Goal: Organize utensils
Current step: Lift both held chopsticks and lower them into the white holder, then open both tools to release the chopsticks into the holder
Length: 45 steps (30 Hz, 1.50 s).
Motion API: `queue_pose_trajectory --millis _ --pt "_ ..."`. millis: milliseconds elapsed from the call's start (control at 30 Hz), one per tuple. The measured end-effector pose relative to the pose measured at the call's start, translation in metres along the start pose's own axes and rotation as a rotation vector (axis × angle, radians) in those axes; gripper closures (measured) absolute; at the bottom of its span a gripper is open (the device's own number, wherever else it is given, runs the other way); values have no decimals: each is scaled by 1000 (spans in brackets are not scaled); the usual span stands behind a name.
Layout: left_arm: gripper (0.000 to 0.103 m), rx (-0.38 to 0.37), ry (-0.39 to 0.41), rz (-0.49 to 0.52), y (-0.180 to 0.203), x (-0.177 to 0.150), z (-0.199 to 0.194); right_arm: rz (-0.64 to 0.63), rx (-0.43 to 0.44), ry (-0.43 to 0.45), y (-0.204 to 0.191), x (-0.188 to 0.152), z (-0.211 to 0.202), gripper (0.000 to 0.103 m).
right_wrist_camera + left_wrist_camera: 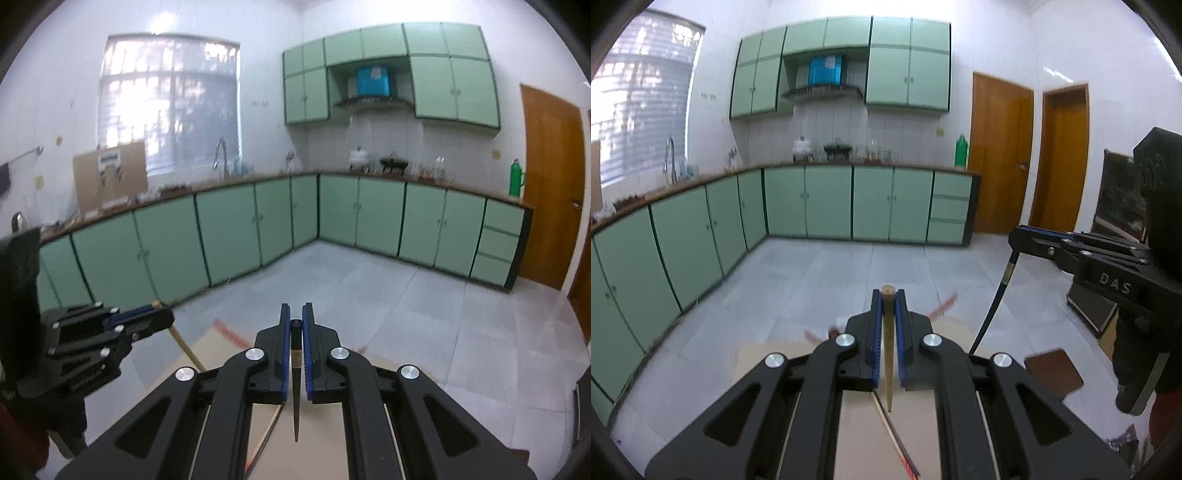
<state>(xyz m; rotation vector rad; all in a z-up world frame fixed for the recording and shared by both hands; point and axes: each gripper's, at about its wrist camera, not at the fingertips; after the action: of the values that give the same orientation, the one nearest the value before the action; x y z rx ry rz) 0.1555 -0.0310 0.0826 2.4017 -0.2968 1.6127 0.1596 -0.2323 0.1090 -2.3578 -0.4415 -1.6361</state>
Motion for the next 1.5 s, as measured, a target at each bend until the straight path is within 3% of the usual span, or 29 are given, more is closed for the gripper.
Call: queue_pose_trajectory --millis 167,300,467,633,867,1033,1167,1233,1333,1433,1500 --pt "97 10 62 8 4 36 24 40 -22 96 16 37 23 97" --pt "97 51 103 24 4 52 54 55 -56 121 27 47 56 97" --pt "97 82 79 21 -1 48 95 64 -77 78 34 32 100 97" --pt "97 96 -4 10 -11 25 136 59 -91 15 32 4 127 97" --pt "90 94 -71 -5 -28 5 147 89 -80 -76 41 -24 138 95" --pt "67 98 -41 -19 -34 6 125 102 -110 -52 48 -29 112 71" --pt "58 103 -26 -28 -34 -1 97 121 -122 -21 49 -45 78 58" --pt "49 110 -21 -32 -34 -10 82 128 -130 -8 46 -56 61 47" --pt "36 119 -20 -44 -33 -33 57 128 -137 -2 39 -78 39 35" --pt "30 120 -34 -64 -33 -57 41 129 -157 -6 29 -105 21 20" --pt "25 127 -61 -75 -32 -80 29 140 -155 -25 23 -124 13 16"
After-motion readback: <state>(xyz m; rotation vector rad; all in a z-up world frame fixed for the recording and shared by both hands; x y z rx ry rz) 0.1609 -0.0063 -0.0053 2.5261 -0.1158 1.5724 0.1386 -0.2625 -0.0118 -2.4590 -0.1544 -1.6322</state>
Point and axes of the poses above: each gripper's, at about its wrist camera, not at the fingertips, and z roughly the way its jaws point, y to its right, x to its top, and after that the axes turned 2 degrees about -z, right-handed
